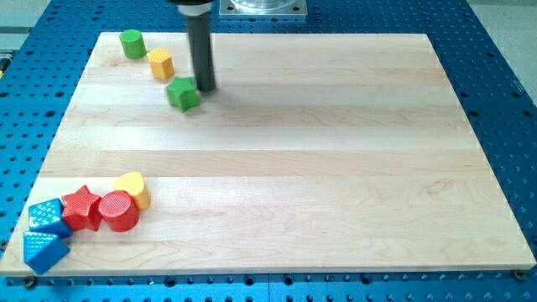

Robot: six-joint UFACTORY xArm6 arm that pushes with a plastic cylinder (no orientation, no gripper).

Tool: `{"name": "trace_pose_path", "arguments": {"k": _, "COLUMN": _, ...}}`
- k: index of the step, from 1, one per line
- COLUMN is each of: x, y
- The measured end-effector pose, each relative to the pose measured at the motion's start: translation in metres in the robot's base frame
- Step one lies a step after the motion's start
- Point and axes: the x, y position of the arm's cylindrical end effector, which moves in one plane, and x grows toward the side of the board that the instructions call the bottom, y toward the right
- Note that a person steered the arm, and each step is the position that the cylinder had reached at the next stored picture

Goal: Move yellow blocks and green star into the group of blocks

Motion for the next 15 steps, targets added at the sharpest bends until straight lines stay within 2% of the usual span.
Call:
{"name": "trace_pose_path", "arguments": {"k": 1, "x": 0.039, "y": -0.024}}
{"name": "trace_pose_path", "arguments": {"k": 2, "x": 0.024, "y": -0.03}}
{"name": "trace_pose_path", "arguments": {"k": 3, "x": -0.011, "y": -0.047}}
{"name": "trace_pose_path", "arguments": {"k": 4, "x": 0.027, "y": -0.072}}
{"name": "trace_pose_path", "arguments": {"k": 6, "x": 0.127, "y": -0.085}}
{"name": "trace_pose_path", "arguments": {"k": 7, "x": 0.127, "y": -0.076}}
{"name": "trace_pose_path", "arguments": {"k": 8, "x": 0.086, "y": -0.037}}
{"name": "trace_pose_path", "arguments": {"k": 9, "x": 0.099, "y": 0.033}}
{"name": "trace_pose_path", "arguments": {"k": 10, "x": 0.118, "y": 0.065}}
{"name": "trace_pose_path", "arguments": {"k": 11, "x": 0.115, "y": 0.045}}
{"name": "trace_pose_path", "arguments": {"k": 12, "x": 0.112, "y": -0.009}}
{"name": "trace_pose_path", "arguments": {"k": 13, "x": 0.112, "y": -0.022}}
{"name": "trace_pose_path", "arguments": {"k": 14, "x": 0.085, "y": -0.029}}
{"name": "trace_pose_path", "arguments": {"k": 15, "x": 0.109, "y": -0.054}}
